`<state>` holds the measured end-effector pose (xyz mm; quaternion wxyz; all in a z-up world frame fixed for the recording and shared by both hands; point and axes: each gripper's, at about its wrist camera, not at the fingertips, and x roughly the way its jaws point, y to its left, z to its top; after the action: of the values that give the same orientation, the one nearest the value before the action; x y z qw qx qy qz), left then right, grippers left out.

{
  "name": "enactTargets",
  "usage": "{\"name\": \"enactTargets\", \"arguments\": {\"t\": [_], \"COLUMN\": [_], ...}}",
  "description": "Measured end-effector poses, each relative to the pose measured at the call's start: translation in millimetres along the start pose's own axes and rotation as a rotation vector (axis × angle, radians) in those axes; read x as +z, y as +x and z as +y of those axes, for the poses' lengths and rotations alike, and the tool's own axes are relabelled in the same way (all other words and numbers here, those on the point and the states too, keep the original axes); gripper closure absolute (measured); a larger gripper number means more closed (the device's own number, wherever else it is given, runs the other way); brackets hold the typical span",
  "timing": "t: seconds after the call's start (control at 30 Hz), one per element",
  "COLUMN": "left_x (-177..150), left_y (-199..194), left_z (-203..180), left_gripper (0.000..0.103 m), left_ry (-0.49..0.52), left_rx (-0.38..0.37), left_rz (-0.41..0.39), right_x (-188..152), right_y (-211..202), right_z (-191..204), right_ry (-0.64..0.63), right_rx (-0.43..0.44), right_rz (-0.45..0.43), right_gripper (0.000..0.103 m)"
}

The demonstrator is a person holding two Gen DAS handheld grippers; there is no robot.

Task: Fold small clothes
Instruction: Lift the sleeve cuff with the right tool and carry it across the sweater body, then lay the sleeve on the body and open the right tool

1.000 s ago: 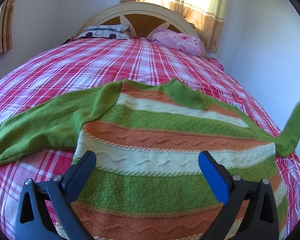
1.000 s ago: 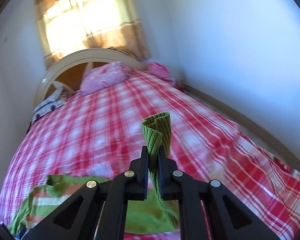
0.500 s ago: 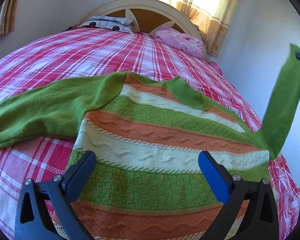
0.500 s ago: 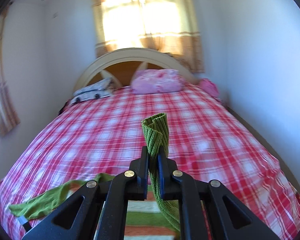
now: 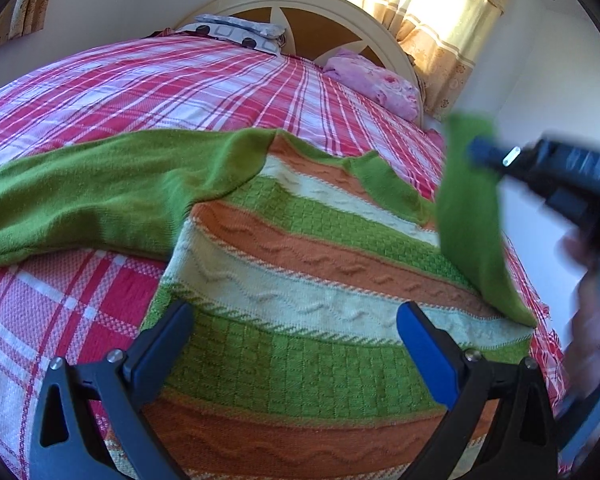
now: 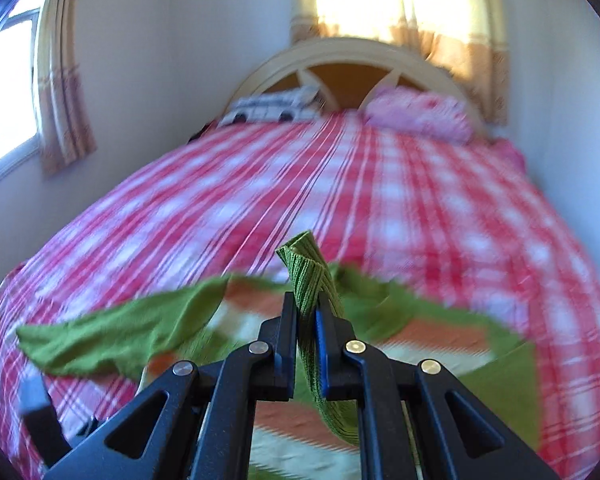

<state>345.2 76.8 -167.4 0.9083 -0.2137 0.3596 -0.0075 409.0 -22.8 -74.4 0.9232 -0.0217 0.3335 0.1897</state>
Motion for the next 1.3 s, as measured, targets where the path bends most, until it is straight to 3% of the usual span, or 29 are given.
{"name": "enactTargets", "arguments": {"t": [0.13, 0.2, 0.27, 0.43, 0.57, 0.63, 0.73, 0.83, 0.9, 0.97, 1.0, 1.1, 1.3], "left_x": [-1, -2, -3, 9, 29, 34, 36, 33, 31, 30, 30, 35, 62], "left_y": [-2, -3, -6, -11, -4, 7, 37, 60, 66, 62, 59, 45, 7], "left_z": [1, 0, -1, -17, -35, -46, -55, -56, -56, -58, -60, -65, -54], "left_gripper": [0.000, 0.000, 0.000, 0.005, 0.009, 0.016, 0.026, 0.033, 0.038, 0.064, 0.098, 0.097, 0.097], "left_ry": [0.005, 0.014, 0.027, 0.120, 0.167, 0.205, 0.247, 0.265, 0.249, 0.247, 0.261, 0.258, 0.187], "left_rx": [-0.007, -0.014, -0.034, -0.046, -0.065, -0.043, 0.009, 0.069, 0.066, 0.084, 0.083, -0.004, -0.073], "left_rz": [0.002, 0.005, 0.016, 0.033, 0.060, 0.078, 0.165, 0.202, 0.202, 0.156, 0.141, 0.128, 0.038], "right_x": [-35, -53, -73, -121, -146, -155, -162, -164, -167, -168, -170, -173, -179], "right_y": [17, 7, -9, -53, -71, -75, -75, -77, -74, -74, -74, -74, -74], "right_z": [-20, -40, -64, -116, -128, -122, -117, -113, -109, -102, -99, -85, -66], "right_ry": [0.050, 0.056, 0.047, -0.006, -0.033, -0.059, -0.093, -0.112, -0.132, -0.163, -0.177, -0.249, -0.358], "right_rx": [0.070, 0.032, -0.032, -0.235, -0.269, -0.269, -0.284, -0.281, -0.300, -0.332, -0.346, -0.408, -0.457], "right_rz": [0.112, 0.130, 0.149, 0.150, 0.130, 0.110, 0.091, 0.065, 0.063, 0.053, 0.048, 0.026, -0.004], "right_gripper": [0.069, 0.066, 0.055, 0.049, 0.042, 0.042, 0.042, 0.035, 0.034, 0.034, 0.034, 0.033, 0.033]}}
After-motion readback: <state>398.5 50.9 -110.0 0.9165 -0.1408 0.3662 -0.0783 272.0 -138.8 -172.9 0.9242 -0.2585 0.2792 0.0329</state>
